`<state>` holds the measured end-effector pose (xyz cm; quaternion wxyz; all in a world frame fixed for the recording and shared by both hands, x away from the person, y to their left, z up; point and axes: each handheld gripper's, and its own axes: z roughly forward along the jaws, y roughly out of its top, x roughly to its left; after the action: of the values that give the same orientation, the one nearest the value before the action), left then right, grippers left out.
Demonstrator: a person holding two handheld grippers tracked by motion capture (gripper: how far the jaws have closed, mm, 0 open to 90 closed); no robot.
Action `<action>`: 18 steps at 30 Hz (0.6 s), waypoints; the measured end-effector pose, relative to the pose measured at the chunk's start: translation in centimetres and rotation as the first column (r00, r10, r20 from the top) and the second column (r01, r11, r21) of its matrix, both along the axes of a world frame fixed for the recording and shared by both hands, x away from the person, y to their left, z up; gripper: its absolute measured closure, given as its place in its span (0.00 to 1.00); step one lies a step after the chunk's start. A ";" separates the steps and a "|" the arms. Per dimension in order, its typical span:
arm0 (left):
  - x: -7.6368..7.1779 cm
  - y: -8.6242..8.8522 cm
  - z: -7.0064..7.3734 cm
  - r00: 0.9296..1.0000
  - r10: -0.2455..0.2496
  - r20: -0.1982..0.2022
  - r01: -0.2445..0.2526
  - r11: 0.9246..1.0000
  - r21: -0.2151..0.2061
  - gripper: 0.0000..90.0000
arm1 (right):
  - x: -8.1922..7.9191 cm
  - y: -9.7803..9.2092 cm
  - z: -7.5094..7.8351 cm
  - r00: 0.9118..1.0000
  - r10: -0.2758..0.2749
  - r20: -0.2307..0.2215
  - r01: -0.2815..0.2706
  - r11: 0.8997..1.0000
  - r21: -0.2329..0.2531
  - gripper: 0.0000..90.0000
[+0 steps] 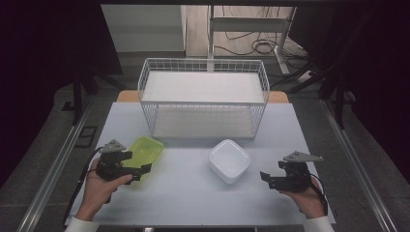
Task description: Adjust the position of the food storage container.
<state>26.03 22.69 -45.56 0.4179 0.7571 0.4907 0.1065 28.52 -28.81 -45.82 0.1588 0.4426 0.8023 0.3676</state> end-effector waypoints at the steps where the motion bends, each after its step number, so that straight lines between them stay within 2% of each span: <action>1: 0.0 0.0 0.0 1.000 -0.004 -0.002 0.004 1.000 -0.002 0.08 | -0.1 -0.1 0.0 1.000 -0.002 -0.003 0.002 1.000 -0.004 0.18; 7: -0.3 0.3 0.3 1.000 0.001 0.008 -0.001 1.000 0.005 0.08 | 0.0 -0.2 0.5 1.000 -0.007 -0.016 0.007 1.000 0.008 0.19; 13: -0.4 0.6 0.5 1.000 -0.006 0.000 0.006 1.000 0.000 0.12 | -0.2 0.0 0.2 0.998 -0.017 -0.052 0.016 1.000 -0.018 0.20; 18: -0.5 0.7 0.5 1.000 -0.012 -0.004 0.012 1.000 0.011 0.13 | -0.2 0.2 0.5 0.998 -0.016 -0.060 0.015 1.000 -0.020 0.21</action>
<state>25.52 23.37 -45.01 0.4135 0.7624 0.4865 0.1054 28.33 -28.65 -45.30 0.1417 0.4582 0.8068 0.3449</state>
